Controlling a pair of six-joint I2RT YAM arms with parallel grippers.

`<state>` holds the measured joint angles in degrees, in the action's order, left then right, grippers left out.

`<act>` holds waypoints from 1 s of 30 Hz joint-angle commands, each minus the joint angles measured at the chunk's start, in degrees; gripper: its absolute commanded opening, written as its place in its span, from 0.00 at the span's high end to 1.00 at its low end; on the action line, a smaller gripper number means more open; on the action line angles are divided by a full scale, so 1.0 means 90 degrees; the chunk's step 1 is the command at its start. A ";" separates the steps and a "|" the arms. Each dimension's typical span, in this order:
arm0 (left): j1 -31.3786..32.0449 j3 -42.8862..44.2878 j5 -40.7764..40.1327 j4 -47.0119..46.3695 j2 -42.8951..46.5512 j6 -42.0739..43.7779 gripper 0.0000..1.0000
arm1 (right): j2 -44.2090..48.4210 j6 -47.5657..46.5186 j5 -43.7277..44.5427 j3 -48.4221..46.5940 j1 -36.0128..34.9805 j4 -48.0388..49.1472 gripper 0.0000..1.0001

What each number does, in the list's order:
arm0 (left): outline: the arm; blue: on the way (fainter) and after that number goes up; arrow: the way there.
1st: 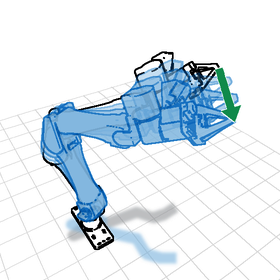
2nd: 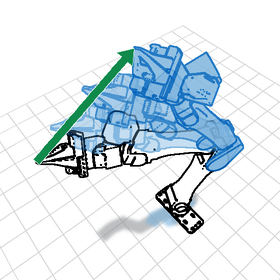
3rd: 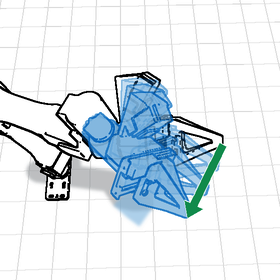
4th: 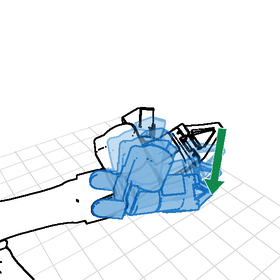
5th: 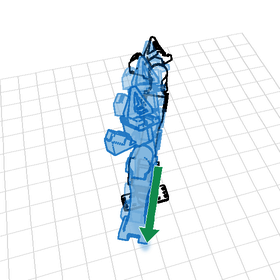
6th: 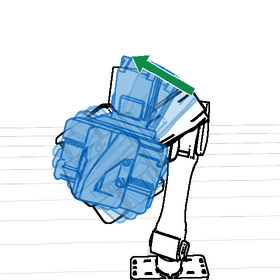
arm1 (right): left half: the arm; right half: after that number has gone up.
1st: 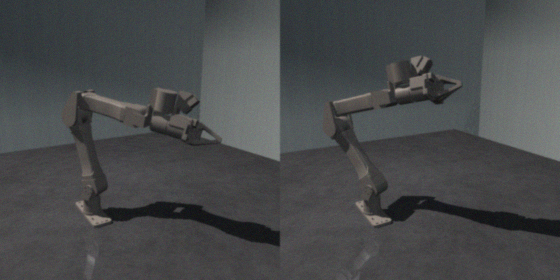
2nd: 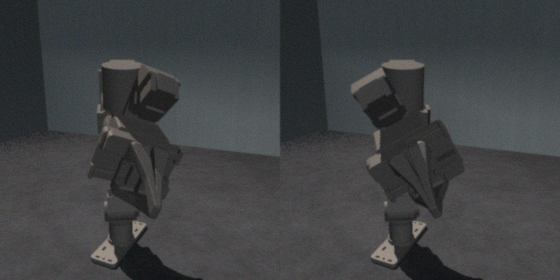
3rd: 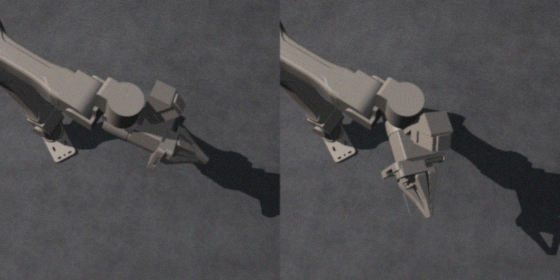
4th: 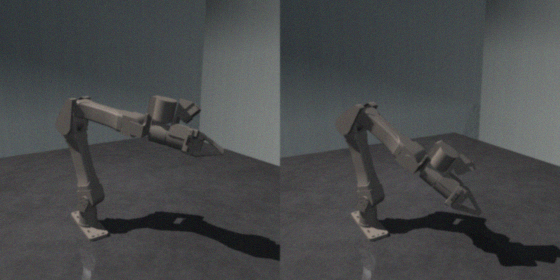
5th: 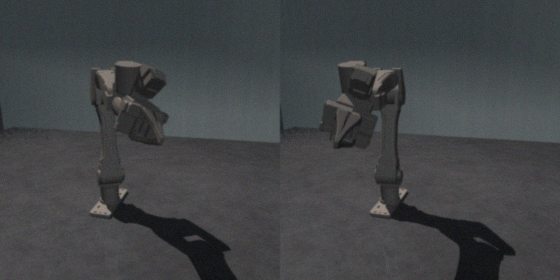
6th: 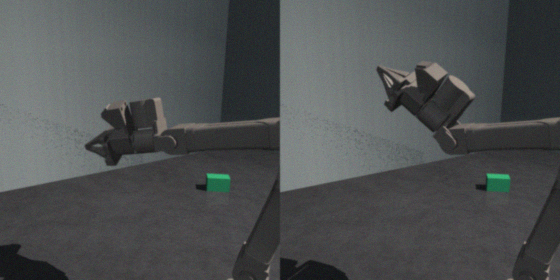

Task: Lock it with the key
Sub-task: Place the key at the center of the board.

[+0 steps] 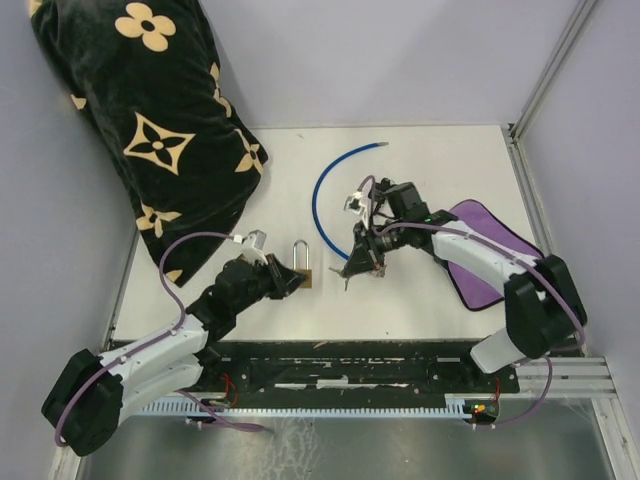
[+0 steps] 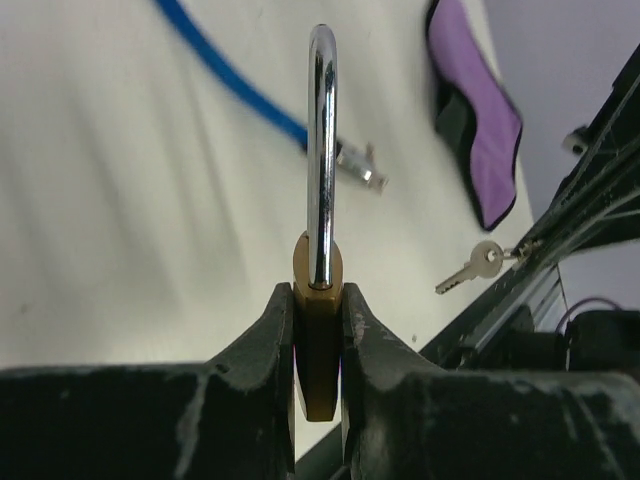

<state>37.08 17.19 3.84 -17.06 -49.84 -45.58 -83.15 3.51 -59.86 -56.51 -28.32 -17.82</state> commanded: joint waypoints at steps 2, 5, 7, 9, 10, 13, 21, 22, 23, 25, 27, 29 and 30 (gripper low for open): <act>-0.0099 -0.0623 0.0880 -0.1549 -0.0355 -0.0684 0.95 | -0.1018 -0.0877 0.0611 -0.0346 -0.0398 -0.0829 0.97; -0.0166 -0.0708 0.1018 -0.2258 -0.1104 -0.0820 0.94 | -0.1531 -0.0545 0.0985 -0.0390 -0.0559 -0.0634 0.95; -0.0193 -0.0562 0.1151 -0.2415 -0.1623 -0.0837 0.93 | -0.1792 -0.0326 0.1269 -0.0426 -0.0593 -0.0485 0.94; -0.0199 -0.0408 0.1317 -0.2542 -0.2075 -0.0839 0.91 | -0.2018 -0.0182 0.1442 -0.0482 -0.0632 -0.0416 0.93; -0.0203 -0.0344 0.1359 -0.2558 -0.2271 -0.0864 0.89 | -0.2109 -0.0147 0.1471 -0.0516 -0.0656 -0.0413 0.92; -0.0199 -0.0202 0.1346 -0.2398 -0.2631 -0.0938 0.75 | -0.2362 -0.0034 0.1552 -0.0607 -0.0783 -0.0400 0.89; -0.0203 -0.0043 0.0507 -0.0942 -0.2138 -0.0601 0.33 | -0.2663 -0.0018 0.1593 -0.0947 -0.0902 -0.0640 0.68; -0.0204 -0.0001 0.0307 -0.0686 -0.1984 -0.0498 0.29 | -0.2630 -0.0089 0.1625 -0.0989 -0.0902 -0.0709 0.65; -0.0204 0.0051 0.0172 -0.0467 -0.1817 -0.0391 0.26 | -0.2554 -0.0185 0.1689 -0.1037 -0.0897 -0.0800 0.61; -0.0204 0.0097 -0.0071 -0.0086 -0.1456 -0.0155 0.22 | -0.2334 -0.0400 0.1811 -0.1145 -0.0877 -0.0971 0.55; -0.0204 0.0129 -0.0302 0.0139 -0.1092 0.0057 0.18 | -0.2003 -0.0630 0.1792 -0.1220 -0.0820 -0.1113 0.50; -0.0202 0.0126 -0.0454 0.0220 -0.0723 0.0290 0.12 | -0.1738 -0.0953 0.1525 -0.1287 -0.0651 -0.1303 0.48; -0.0204 0.0118 -0.0505 0.0194 -0.0558 0.0370 0.08 | -0.1625 -0.1156 0.1374 -0.1349 -0.0551 -0.1456 0.48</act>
<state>35.57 16.08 4.32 -17.56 -60.10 -48.18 -104.68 -0.32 -44.91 -64.77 -35.70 -26.96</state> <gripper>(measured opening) 0.868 0.516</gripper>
